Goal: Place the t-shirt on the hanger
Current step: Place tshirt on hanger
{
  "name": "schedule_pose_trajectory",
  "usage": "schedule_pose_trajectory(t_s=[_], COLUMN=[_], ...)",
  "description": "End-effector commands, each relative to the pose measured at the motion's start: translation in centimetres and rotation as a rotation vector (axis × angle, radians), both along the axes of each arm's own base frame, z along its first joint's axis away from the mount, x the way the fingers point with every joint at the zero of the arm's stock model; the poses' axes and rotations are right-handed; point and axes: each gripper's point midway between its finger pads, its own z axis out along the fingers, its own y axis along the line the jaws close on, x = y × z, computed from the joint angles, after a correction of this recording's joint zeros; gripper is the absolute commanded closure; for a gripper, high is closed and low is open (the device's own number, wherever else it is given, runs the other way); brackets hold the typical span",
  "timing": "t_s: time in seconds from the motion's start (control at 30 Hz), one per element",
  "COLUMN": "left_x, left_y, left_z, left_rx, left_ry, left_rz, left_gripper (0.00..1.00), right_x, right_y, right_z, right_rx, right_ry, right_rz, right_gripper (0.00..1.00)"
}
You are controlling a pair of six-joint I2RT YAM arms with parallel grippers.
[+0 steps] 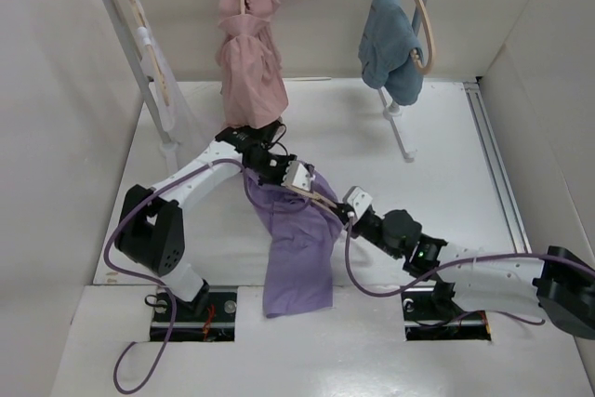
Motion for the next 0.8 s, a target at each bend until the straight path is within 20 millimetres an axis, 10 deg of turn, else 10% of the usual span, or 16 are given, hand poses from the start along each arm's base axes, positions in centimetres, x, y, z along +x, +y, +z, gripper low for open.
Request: schedule_pose_trajectory(t_s=[0.0,0.17,0.2,0.23,0.37,0.53,0.77], left_x=[0.2,0.0,0.8,1.5,3.4,5.9,6.0], left_y=[-1.8,-2.1,-2.6,-2.5,-3.1,-3.4,-3.4], left_z=[3.1,5.3,6.2,6.7,9.3,12.2,13.8], left_rx=[-0.077,-0.136,-0.166,-0.186,-0.271,-0.345,-0.393], left_ry=[0.029,0.168,0.164,0.179,0.231,0.269,0.267], left_rz=[0.054,0.255,0.301,0.361,0.586,0.779,0.809], left_gripper=[1.00,1.00,1.00,1.00,1.00,1.00,1.00], right_x=[0.1,2.5,3.1,3.6,4.6,3.8,0.9], right_y=[1.4,-0.7,-1.8,-2.0,-5.1,-6.0,1.2], right_z=[6.4,8.7,8.4,10.2,14.2,17.5,5.2], right_rx=[0.176,0.185,0.143,0.163,0.189,0.218,-0.104], right_ry=[-0.083,-0.041,-0.026,-0.028,-0.012,0.052,0.372], right_rz=[0.016,-0.180,-0.250,-0.286,-0.464,-0.477,-0.182], right_gripper=[1.00,0.87,0.77,0.46,0.00,0.00,0.00])
